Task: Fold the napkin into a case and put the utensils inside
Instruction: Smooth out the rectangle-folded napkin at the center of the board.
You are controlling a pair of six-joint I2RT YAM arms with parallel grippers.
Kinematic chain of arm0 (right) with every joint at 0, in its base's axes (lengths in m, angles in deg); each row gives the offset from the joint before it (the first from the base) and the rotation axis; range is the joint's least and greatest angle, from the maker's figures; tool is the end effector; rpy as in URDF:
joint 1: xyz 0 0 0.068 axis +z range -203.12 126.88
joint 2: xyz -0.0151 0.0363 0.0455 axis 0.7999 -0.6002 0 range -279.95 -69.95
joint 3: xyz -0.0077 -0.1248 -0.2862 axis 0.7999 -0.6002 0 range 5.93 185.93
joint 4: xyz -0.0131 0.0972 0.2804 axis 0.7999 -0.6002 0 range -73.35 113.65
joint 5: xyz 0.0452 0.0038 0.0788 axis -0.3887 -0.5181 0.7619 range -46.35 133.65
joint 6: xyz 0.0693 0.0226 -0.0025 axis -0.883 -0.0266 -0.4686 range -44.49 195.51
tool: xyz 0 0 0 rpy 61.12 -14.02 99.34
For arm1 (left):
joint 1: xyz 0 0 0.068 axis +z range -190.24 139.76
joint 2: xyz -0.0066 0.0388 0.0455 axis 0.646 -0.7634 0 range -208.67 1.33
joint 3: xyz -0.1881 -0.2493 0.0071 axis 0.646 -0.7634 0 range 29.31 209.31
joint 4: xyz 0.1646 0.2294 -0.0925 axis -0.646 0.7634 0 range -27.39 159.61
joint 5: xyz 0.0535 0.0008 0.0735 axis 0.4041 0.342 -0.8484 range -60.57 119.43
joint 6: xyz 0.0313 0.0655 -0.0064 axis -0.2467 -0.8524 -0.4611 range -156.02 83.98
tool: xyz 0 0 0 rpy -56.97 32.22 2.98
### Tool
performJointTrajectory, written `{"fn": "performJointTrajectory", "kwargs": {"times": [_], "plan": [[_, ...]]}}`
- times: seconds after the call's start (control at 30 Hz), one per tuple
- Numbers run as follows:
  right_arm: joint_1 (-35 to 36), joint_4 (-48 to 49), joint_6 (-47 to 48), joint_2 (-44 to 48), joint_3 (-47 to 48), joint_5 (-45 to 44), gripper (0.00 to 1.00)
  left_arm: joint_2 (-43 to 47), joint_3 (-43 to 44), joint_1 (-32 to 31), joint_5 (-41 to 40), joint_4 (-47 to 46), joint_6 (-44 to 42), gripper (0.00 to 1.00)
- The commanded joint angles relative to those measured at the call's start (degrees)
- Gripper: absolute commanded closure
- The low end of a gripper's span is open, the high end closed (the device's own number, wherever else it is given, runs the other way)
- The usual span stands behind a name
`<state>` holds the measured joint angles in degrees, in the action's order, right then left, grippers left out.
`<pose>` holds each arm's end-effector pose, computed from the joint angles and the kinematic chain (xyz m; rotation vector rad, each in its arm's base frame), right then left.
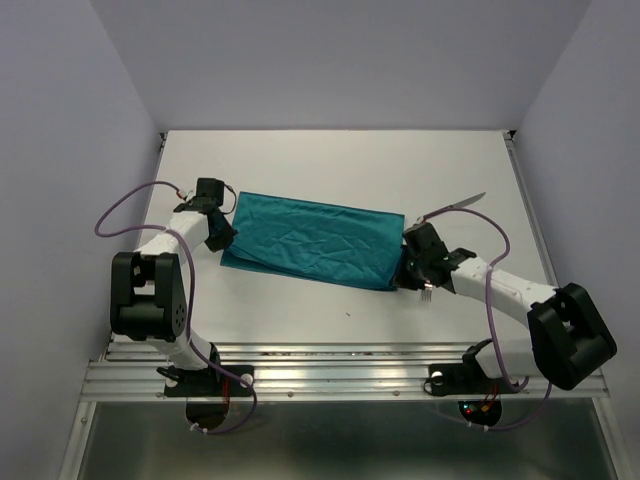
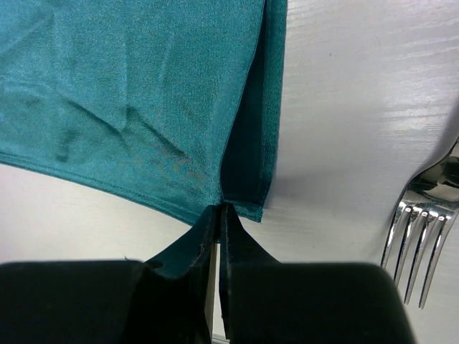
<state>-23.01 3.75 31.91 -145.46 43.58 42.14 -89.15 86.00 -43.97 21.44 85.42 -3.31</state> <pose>0.2391 0.1369 0.1685 0.3206 2.6237 0.4302 0.3645 -0.0154 0.1989 -0.6884 2.4508 -0.0699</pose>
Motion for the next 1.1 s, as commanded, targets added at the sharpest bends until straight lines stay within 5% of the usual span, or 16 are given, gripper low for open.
{"fn": "performJointTrajectory", "kwargs": {"times": [0.0, 1.07], "plan": [[0.7, 0.1, -0.5, 2.0, 2.2, -1.2, 0.99, 4.0, 0.5, 0.2, -1.0, 1.9, -0.8, 1.00], [3.4, -0.7, -2.4, 2.9, -1.0, -4.7, 0.99, 3.7, -6.4, 0.7, 0.1, -1.8, -0.5, 1.00]]}}
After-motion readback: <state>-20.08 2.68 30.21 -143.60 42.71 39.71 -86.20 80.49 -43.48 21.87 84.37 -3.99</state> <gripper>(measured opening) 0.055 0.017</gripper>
